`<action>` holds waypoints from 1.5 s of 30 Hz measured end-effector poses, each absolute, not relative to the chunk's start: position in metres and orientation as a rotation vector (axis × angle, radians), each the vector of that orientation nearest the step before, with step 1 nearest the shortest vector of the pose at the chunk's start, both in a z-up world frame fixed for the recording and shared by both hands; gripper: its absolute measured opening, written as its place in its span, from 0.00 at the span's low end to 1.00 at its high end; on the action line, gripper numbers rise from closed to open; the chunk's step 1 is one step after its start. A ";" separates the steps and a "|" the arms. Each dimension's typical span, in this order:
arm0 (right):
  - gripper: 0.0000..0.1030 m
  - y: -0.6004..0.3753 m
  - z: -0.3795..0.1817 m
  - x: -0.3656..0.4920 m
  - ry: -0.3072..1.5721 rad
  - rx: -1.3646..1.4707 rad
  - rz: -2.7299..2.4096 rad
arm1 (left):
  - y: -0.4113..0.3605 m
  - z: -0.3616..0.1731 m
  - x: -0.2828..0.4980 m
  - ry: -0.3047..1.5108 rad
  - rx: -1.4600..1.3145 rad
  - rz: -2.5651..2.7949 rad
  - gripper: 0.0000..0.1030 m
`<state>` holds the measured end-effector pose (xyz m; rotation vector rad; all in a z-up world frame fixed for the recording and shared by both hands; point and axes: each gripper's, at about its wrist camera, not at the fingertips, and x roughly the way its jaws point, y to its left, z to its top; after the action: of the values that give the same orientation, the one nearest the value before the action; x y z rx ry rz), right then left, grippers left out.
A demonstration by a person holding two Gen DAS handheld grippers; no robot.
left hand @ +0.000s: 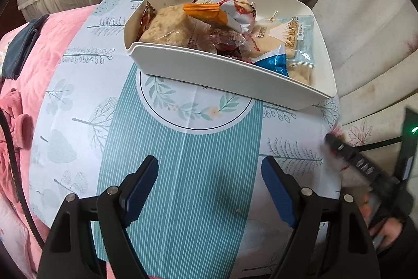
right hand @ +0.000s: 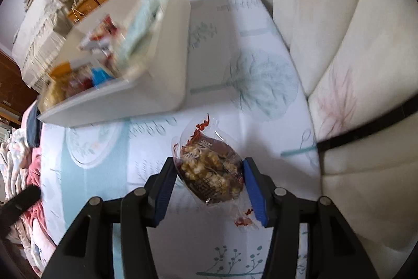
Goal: Organize snacks
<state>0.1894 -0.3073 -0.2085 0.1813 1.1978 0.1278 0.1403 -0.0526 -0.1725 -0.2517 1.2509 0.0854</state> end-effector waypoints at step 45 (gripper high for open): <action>0.80 -0.250 -0.088 0.154 1.059 0.175 0.290 | -0.031 -0.053 0.116 1.101 -0.167 -0.052 0.78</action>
<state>0.1544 -0.2495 -0.0879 0.1746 1.0593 0.2902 0.1160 -0.0314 -0.0527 -0.1670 1.1010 -0.0521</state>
